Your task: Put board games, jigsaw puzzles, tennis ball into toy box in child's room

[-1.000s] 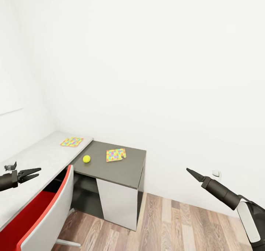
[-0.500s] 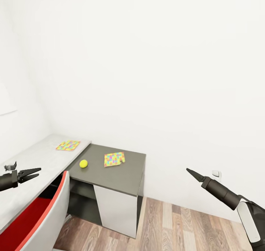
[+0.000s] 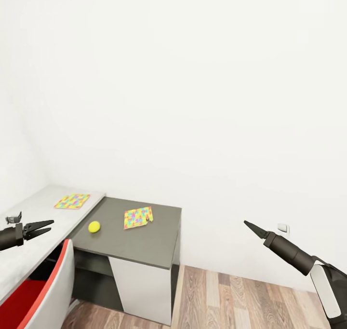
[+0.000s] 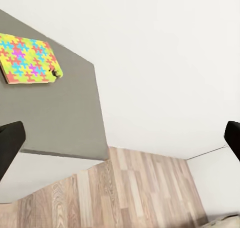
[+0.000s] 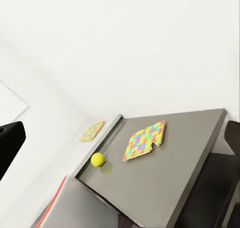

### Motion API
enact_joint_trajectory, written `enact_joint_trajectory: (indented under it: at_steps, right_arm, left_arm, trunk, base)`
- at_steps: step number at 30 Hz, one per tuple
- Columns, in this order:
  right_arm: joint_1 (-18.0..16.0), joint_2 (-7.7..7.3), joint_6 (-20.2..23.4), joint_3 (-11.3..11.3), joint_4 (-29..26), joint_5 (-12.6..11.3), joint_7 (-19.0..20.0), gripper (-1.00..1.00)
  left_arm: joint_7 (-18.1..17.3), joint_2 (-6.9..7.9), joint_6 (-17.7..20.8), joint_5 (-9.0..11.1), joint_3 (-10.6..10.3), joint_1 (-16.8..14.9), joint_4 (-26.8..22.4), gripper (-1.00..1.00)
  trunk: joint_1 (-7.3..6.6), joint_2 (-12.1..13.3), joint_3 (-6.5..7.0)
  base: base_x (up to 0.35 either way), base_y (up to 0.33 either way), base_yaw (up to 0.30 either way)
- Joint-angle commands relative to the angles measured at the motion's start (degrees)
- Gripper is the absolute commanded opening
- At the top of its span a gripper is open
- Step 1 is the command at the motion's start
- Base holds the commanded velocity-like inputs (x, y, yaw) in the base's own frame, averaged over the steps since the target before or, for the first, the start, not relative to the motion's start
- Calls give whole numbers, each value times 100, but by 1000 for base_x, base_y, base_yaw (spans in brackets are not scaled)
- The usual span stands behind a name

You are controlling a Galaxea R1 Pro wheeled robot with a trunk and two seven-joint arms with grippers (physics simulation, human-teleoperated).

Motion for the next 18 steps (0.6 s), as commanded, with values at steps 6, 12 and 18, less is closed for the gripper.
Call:
enact_joint_trajectory:
  at_steps: [6,12,18]
  right_arm:
    - [-6,0,50,-2,16,-33,6,100]
    - [-6,0,52,-2,49,-33,6,100]
    - [-6,0,54,-2,62,-33,6,100]
  left_arm:
    - [-20,2,58,1,-1,-4,0,100]
    - [-20,2,57,1,-1,-4,0,100]
    - [-20,2,55,1,-2,-4,-2,100]
  trunk:
    - [7,-12,31]
    - [7,-12,76]
    - [7,-12,120]
  base:
    - [309,51,-184]
    - [301,160,-186]
    - [234,229,-187]
